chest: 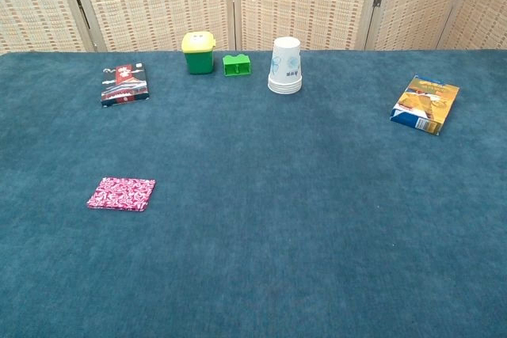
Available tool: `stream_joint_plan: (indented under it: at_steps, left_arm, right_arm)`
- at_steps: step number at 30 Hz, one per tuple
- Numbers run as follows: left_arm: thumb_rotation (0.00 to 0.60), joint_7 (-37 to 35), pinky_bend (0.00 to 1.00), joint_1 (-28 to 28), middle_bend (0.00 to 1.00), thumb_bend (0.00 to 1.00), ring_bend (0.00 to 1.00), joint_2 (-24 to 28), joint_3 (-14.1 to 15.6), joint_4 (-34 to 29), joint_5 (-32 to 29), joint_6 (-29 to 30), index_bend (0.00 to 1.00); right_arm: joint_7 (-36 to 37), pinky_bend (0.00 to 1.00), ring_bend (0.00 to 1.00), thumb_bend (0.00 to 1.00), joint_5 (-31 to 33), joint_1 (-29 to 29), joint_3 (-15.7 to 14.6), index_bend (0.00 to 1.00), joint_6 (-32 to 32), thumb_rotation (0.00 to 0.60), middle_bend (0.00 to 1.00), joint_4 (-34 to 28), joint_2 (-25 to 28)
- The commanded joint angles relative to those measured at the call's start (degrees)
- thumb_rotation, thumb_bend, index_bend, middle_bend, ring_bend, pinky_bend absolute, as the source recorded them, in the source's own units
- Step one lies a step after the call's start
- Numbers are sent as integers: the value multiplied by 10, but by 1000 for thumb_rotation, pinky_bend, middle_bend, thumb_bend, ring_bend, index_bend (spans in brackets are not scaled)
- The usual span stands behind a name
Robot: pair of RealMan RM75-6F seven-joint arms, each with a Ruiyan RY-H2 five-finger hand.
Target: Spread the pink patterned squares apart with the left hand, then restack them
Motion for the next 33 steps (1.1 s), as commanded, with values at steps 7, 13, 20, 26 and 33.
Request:
stream_joint_plan:
  at_steps: [7,13,20,26,33]
  left_arm:
    - [600,-1,284,2,205,278,174,-1,-1,2,5,-2,215]
    - [600,-5,285,-1,206,278,193,-2,-4,4,14,-3,215]
    - [600,-11,285,-16,252,278,237,5,0,6,33,-27,216]
    - [600,-35,572,-47,367,278,363,3,6,23,71,-62,227]
    - [600,-44,843,-103,653,278,599,9,22,24,116,-139,240]
  right_arm:
    - [-3,46,0,91,2,1,1,0,-3,600,105,-2,-1]
    - [-5,46,0,92,-1,0,2,0,2,600,112,-4,0]
    - [-11,46,0,91,-3,-3,5,0,12,600,116,-10,5]
    - [-14,46,0,92,-6,-3,6,0,15,600,119,-14,6]
    - [-15,46,3,91,-6,-4,7,0,17,600,120,-16,7]
